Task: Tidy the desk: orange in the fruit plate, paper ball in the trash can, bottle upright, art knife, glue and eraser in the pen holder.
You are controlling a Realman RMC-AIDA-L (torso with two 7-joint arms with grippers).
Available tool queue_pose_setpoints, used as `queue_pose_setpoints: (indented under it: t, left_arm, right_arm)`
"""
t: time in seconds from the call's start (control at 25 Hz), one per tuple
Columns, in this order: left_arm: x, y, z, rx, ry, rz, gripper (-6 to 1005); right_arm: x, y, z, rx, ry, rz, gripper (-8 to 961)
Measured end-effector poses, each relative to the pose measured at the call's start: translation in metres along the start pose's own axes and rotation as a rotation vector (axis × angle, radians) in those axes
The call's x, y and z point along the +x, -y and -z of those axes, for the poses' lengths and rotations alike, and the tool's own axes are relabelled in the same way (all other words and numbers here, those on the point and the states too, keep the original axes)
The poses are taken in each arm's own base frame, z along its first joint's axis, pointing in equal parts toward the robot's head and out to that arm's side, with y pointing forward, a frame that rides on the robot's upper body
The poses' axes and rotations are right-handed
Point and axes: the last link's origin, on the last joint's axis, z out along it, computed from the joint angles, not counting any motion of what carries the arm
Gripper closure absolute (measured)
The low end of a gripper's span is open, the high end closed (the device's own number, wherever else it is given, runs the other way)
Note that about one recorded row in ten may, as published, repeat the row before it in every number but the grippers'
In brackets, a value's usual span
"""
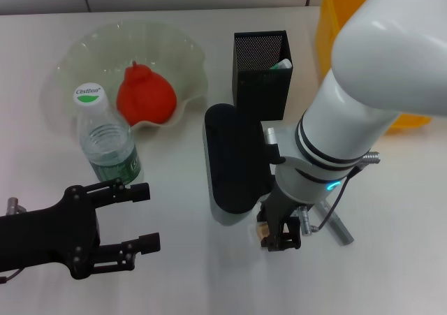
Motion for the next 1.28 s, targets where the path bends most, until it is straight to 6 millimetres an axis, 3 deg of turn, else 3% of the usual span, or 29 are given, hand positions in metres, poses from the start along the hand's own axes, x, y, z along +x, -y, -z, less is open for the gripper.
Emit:
queue_pose_setpoints:
  t: [0.56,0.72,0.8,0.84,0.88,1.04,1.16,1.28]
  left_arm:
    - [0.000,0.000,0.000,0.001,0.000,0.001,215]
    - [0.000,0.000,0.001,0.002,0.001,0.001,215]
    - [0.000,0.000,0.001,0.002,0.001,0.000,215]
    - [0.000,0.000,0.001,0.002,0.001,0.000,215]
    - [0.000,0.000,0.001,0.001,0.001,-0.001,215]
    - [0.001,0.001,0.001,0.000,0.002,-0.005,215]
    - [0.001,0.001,0.000,-0.001,0.002,-0.006,215]
    - [0.002,0.001,0.000,-0.003,0.001,-0.008,215]
  right_arm:
    - [0.000,-0.001,0.008,-0.005,0.014,-0.014,706]
    - [0.004,0.006,0.035,0.032,0.067,-0.061,693]
    - [0.007,0.013,0.057,0.085,0.118,-0.097,687]
    - [0.012,0.023,0.084,0.159,0.199,-0.149,684]
    - [0.012,0.023,0.084,0.159,0.199,-0.149,680]
    - [0.032,0.053,0.128,0.341,0.413,-0.320,668]
    - [0.046,0.076,0.137,0.458,0.524,-0.426,658]
    - [0.055,0.093,0.131,0.524,0.575,-0.488,649]
